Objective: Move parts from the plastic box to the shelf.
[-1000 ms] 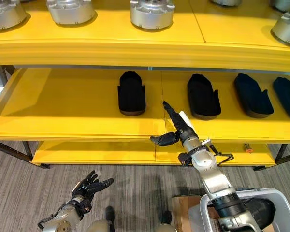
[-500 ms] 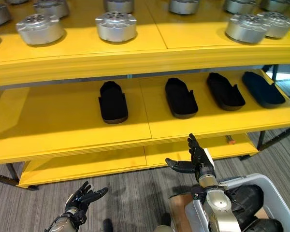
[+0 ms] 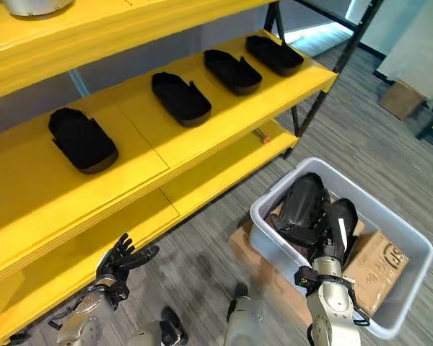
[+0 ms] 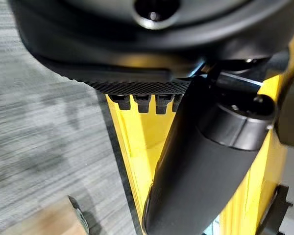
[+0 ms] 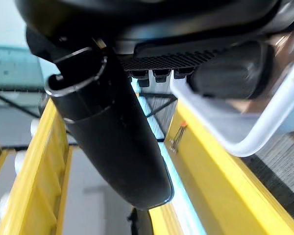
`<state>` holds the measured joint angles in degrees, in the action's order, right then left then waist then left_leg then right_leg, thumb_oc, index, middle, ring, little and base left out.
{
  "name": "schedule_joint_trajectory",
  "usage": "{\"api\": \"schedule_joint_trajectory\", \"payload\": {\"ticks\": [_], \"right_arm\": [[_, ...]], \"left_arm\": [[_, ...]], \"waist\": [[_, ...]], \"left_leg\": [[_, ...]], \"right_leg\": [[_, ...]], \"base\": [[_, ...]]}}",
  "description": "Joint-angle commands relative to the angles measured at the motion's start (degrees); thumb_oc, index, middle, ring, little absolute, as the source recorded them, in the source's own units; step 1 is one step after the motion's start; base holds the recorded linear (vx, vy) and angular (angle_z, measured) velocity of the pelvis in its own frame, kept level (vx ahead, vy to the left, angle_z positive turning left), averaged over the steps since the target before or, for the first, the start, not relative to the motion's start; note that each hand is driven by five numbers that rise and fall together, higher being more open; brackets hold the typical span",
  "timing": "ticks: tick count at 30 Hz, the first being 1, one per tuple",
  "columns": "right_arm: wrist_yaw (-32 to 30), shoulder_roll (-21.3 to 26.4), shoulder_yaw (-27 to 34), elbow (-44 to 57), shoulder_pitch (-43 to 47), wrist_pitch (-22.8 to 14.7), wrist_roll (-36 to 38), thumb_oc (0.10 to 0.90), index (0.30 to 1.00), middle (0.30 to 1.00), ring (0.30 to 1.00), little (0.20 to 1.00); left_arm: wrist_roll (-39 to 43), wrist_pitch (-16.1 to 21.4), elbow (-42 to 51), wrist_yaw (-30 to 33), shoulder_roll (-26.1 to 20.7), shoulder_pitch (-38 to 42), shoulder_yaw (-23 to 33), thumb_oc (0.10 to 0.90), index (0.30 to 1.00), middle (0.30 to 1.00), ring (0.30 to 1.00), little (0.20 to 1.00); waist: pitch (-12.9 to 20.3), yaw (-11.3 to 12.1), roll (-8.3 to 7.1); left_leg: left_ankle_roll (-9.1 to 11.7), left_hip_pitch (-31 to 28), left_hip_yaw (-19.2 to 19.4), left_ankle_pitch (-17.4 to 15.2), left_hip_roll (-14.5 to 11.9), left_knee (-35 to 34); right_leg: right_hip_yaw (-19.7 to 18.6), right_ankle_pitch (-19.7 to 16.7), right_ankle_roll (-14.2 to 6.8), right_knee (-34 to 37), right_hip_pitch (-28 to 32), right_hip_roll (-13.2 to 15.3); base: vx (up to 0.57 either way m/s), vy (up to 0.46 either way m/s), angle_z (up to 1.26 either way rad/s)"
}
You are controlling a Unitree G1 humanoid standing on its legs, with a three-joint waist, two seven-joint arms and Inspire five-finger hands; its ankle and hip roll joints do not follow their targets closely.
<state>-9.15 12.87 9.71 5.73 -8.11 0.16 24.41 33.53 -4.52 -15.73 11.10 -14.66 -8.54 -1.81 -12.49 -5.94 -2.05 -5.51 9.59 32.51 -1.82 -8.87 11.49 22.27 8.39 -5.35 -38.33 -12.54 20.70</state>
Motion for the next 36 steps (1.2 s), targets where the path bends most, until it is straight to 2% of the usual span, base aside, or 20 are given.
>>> {"api": "schedule_joint_trajectory", "payload": {"ticks": [1,2,5,6,11,12,16,22,24,26,30,36], "right_arm": [[-2.0,1.5,1.7,4.8,7.8,-8.7,6.1,0.9,1.0,1.0,1.0,1.0],[-2.6,1.2,1.4,4.9,7.9,-8.7,6.2,0.9,1.0,1.0,1.0,1.0],[-1.9,0.6,1.7,6.2,7.2,-8.5,7.0,0.9,1.0,1.0,1.0,1.0],[-1.5,0.3,2.0,6.1,6.0,-7.9,7.5,0.9,1.0,1.0,1.0,1.0],[-1.2,0.6,3.1,7.4,4.2,-7.9,7.4,0.9,1.0,1.0,1.0,1.0],[-1.0,0.7,3.0,7.6,3.6,-7.8,7.3,0.9,1.0,1.0,1.0,1.0],[-0.4,1.2,3.4,8.3,2.2,-7.7,6.6,0.9,1.0,1.0,1.0,1.0],[-0.1,1.9,3.1,8.7,1.5,-7.5,6.0,0.9,1.0,1.0,1.0,1.0],[0.1,2.3,2.9,8.6,1.4,-7.7,6.3,0.9,1.0,1.0,1.0,1.0],[0.1,2.3,2.9,8.6,1.4,-7.7,6.3,0.9,1.0,1.0,1.0,1.0],[0.7,3.5,3.0,8.6,0.9,-7.7,6.0,0.9,1.0,1.0,1.0,1.0],[1.3,4.7,3.9,8.9,0.1,-7.7,5.6,0.9,1.0,1.0,1.0,1.0]], "left_arm": [[1.8,4.1,6.9,0.9,-2.7,0.4,2.0,0.9,1.0,1.0,1.0,1.0],[1.8,4.0,7.3,1.2,-2.4,-0.5,2.6,0.9,1.0,1.0,1.0,1.0],[1.9,3.7,7.1,0.7,-1.6,-1.2,3.7,0.9,1.0,1.0,1.0,1.0],[1.7,3.4,6.9,0.5,-0.6,-1.7,3.3,0.9,1.0,1.0,1.0,1.0],[1.8,3.7,6.9,-0.3,1.2,-3.6,3.6,0.9,1.0,1.0,1.0,1.0],[1.5,3.6,7.1,-0.7,1.7,-4.4,3.2,0.9,1.0,1.0,1.0,1.0],[0.8,3.6,7.1,-1.9,2.3,-5.1,2.5,0.9,1.0,1.0,1.0,1.0],[0.5,3.7,7.1,-2.7,3.1,-5.7,1.7,0.9,1.0,1.0,1.0,1.0],[0.5,3.9,7.0,-2.9,3.5,-5.9,1.3,0.9,1.0,1.0,1.0,1.0],[0.5,3.9,7.0,-2.9,3.5,-6.0,1.3,0.9,1.0,1.0,1.0,1.0],[0.3,4.0,6.3,-3.4,4.1,-5.7,0.6,0.9,1.0,1.0,1.0,1.0],[0.1,3.9,5.6,-4.2,4.6,-5.1,-0.2,0.9,1.0,1.0,1.0,1.0]], "waist": [[3.6,3.2,-1.54],[4.0,4.1,-1.81],[4.5,5.0,-2.61],[4.6,4.3,-2.39],[5.3,2.1,-0.88],[5.3,1.0,-0.13],[4.9,-0.2,1.22],[4.1,-1.7,2.98],[3.8,-2.1,3.44],[3.7,-2.0,3.48],[3.6,-2.5,3.77],[3.3,-3.0,3.85]], "left_leg": [[4.3,2.5,-3.2,-4.0,-2.1,2.5],[4.5,2.9,-1.5,-3.4,-2.8,2.8],[6.6,2.7,0.7,-1.5,-4.7,4.0],[7.7,2.4,0.0,-0.3,-5.8,4.3],[9.7,0.7,1.3,3.0,-8.0,2.2],[10.8,-0.7,2.3,4.8,-9.3,1.2],[12.1,-2.8,3.3,6.7,-10.7,0.0],[13.8,-4.6,4.0,9.9,-11.9,-1.8],[14.9,-5.5,3.9,11.8,-12.3,-3.3],[15.0,-5.7,3.9,12.0,-12.3,-3.5],[17.0,-7.1,3.4,16.1,-13.3,-6.5],[18.3,-8.1,2.0,18.4,-14.1,-8.3]], "right_leg": [[-1.1,-7.7,-5.2,21.1,16.2,-2.2],[0.4,-8.8,-5.7,22.0,17.4,-1.9],[2.8,-4.4,-4.8,28.7,18.9,-4.3],[1.5,-1.8,-4.3,30.8,19.9,-6.1],[-1.0,-0.2,-3.2,34.0,20.0,-8.8],[-2.5,0.7,-2.5,34.4,19.8,-10.2],[-3.9,1.9,-1.6,34.5,19.8,-11.7],[-5.5,2.8,-0.2,34.8,19.3,-14.0],[-6.3,2.6,0.3,36.0,19.5,-15.4],[-6.3,2.6,0.3,36.1,19.6,-15.5],[-7.1,2.4,1.3,37.4,19.7,-18.0],[-7.7,2.1,2.3,38.6,20.2,-19.9]], "base": [[-0.14,-0.056,-1.54],[-0.12,-0.082,-1.17],[-0.05,-0.172,-0.61],[-0.02,-0.255,-0.8],[-0.02,-0.153,-0.43],[-0.01,-0.147,-0.6],[0.0,-0.131,-0.44],[-0.03,-0.09,-0.17],[-0.04,-0.105,-0.22],[-0.02,-0.059,-0.21],[-0.03,-0.107,-0.18],[-0.02,-0.097,-0.12]]}}
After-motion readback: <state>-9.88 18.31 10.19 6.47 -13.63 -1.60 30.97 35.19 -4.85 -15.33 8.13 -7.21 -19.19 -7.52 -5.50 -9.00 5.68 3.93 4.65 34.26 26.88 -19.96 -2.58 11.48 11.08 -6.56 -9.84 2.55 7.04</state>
